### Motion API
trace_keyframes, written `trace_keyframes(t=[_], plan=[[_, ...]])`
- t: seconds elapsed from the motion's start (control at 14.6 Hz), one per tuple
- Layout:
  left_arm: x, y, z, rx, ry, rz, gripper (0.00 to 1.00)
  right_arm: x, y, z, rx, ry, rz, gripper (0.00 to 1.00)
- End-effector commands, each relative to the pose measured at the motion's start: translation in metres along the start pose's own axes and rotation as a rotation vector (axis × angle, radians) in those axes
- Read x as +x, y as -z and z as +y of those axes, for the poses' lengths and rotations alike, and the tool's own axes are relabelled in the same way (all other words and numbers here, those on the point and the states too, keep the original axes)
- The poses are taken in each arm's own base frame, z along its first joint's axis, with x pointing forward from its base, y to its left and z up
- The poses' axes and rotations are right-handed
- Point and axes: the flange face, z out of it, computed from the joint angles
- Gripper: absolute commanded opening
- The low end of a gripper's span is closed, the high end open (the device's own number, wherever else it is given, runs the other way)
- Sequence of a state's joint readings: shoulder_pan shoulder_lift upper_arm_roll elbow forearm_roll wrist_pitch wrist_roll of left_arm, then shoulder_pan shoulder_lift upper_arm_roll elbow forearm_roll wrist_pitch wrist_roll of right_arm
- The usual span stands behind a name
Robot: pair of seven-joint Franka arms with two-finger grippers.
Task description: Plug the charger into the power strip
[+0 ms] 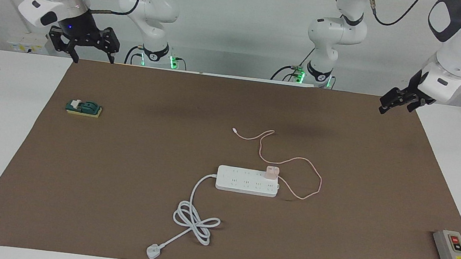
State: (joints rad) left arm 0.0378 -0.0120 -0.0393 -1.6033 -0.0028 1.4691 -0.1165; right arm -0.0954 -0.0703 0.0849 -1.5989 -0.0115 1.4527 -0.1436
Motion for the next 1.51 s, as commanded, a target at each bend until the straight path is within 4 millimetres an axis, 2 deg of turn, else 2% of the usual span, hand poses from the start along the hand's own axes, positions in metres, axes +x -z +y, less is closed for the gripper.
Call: trace_keyframes(t=[0.0,0.34,0.48,0.82,1.1,1.44], plan=[[-0.01,0.002,0.004,-0.005,-0.027,-0.004,1.0,-0.005,0.003,0.002,-0.004,0.006,-0.003,1.0],[-0.003,0.005,0.014,-0.02,-0.081,0.054,1.0,-0.005,0.003,0.002,-0.004,0.006,-0.001,1.0],[-0.002,0.007,0.025,-0.021,-0.099,0.079,1.0,-0.005,0.003,0.002,-0.004,0.006,-0.001,1.0],[-0.004,0.006,0.034,-0.019,-0.128,0.077,1.0,-0.005,0.003,0.002,-0.004,0.006,-0.001,1.0],[-0.006,0.005,0.036,-0.013,-0.25,0.069,1.0,-0.005,0.003,0.002,-0.004,0.006,0.0,1.0],[-0.008,0.004,0.036,-0.013,-0.249,0.058,1.0,-0.005,0.003,0.002,-0.004,0.006,0.0,1.0]])
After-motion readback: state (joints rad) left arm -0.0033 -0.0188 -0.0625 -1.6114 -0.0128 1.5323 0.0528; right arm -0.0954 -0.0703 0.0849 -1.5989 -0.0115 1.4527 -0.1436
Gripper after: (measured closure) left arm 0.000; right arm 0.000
